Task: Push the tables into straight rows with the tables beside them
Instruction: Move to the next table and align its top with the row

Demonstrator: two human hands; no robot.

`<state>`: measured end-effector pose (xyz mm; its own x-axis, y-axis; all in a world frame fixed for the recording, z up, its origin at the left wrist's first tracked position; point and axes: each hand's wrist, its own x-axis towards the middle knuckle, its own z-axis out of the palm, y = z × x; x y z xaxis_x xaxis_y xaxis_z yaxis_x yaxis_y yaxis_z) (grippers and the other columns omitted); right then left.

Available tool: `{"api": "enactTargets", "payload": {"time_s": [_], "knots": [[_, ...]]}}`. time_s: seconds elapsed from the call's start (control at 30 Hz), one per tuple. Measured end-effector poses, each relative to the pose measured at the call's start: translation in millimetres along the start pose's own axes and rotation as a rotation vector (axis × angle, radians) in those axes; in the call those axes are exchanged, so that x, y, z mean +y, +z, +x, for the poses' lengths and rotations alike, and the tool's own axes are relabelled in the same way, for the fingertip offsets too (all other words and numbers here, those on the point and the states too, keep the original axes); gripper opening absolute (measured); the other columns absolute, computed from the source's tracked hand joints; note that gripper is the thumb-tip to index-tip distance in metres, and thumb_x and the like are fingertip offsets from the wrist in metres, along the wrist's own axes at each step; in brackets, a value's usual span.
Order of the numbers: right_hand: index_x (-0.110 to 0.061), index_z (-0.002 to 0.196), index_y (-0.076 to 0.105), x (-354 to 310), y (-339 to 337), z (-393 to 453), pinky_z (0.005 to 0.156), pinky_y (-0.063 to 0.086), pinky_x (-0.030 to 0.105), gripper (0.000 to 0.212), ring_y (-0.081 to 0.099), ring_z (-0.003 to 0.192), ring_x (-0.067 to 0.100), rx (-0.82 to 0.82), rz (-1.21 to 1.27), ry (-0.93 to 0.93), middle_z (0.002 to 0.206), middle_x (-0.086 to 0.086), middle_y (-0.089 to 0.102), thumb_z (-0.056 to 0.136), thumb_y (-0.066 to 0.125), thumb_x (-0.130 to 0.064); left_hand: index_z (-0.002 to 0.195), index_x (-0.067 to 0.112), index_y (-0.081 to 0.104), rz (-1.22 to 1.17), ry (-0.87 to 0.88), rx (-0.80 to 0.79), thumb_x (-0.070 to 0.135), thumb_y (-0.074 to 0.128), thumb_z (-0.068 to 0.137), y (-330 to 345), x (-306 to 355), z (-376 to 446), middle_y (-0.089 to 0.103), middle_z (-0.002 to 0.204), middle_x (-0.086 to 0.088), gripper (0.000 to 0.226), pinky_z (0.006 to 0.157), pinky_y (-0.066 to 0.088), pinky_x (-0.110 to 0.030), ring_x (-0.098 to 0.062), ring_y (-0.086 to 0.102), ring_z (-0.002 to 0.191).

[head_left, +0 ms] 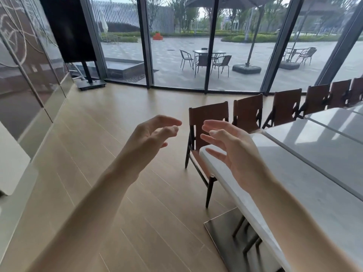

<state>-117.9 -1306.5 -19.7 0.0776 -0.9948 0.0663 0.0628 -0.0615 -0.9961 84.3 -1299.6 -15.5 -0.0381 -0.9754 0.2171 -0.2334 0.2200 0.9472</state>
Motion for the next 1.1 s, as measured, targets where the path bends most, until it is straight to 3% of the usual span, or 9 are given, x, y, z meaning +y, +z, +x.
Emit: {"api": "enactTargets", "payload": {"time_s": [0.23,0.37,0.5,0.9,1.1], "knots": [[-0.026,0.119,0.072,9,92,82,0.095,0.056,0.032,0.027,0.071,0.107,0.006,0.016,-0.013,0.006,0.118,-0.007,0.074,0.099,0.060,-0.014,0.097,0.045,0.075,-0.005,0.044,-0.054,0.051,0.064,0.075,-104,-31,79,0.073,0.108,0.022,0.025,0.102,0.053,-0.037,-0.003,0.066,0.113],[-0.024,0.122,0.071,10,147,128,0.095,0.056,0.031,0.028,0.071,0.109,0.007,0.037,0.000,0.016,0.122,-0.004,0.072,0.099,0.060,-0.013,0.098,0.044,0.075,-0.009,0.037,-0.064,0.047,0.061,0.082,-165,-51,115,0.073,0.107,0.023,0.022,0.102,0.052,-0.036,0.000,0.066,0.112],[-0.025,0.118,0.073,17,192,160,0.100,0.055,0.038,0.027,0.072,0.108,0.010,0.056,0.023,0.040,0.120,-0.003,0.073,0.097,0.061,-0.012,0.104,0.041,0.073,-0.029,0.009,-0.042,0.047,0.060,0.082,-214,-72,139,0.073,0.110,0.020,0.026,0.102,0.052,-0.035,0.001,0.066,0.112],[-0.025,0.116,0.074,31,272,240,0.100,0.056,0.040,0.026,0.072,0.108,0.010,0.001,0.002,0.037,0.119,-0.003,0.074,0.098,0.061,-0.012,0.112,0.047,0.070,-0.039,0.000,-0.037,0.062,0.059,0.069,-302,-121,186,0.069,0.120,0.023,0.046,0.099,0.052,-0.033,0.003,0.063,0.117],[-0.025,0.115,0.074,45,291,299,0.101,0.056,0.041,0.025,0.071,0.109,0.011,-0.028,0.027,0.048,0.120,-0.002,0.073,0.098,0.060,-0.011,0.121,0.043,0.067,0.004,-0.030,-0.045,0.052,0.061,0.078,-318,-147,227,0.066,0.124,0.029,0.044,0.102,0.052,-0.032,0.005,0.061,0.118]]}}
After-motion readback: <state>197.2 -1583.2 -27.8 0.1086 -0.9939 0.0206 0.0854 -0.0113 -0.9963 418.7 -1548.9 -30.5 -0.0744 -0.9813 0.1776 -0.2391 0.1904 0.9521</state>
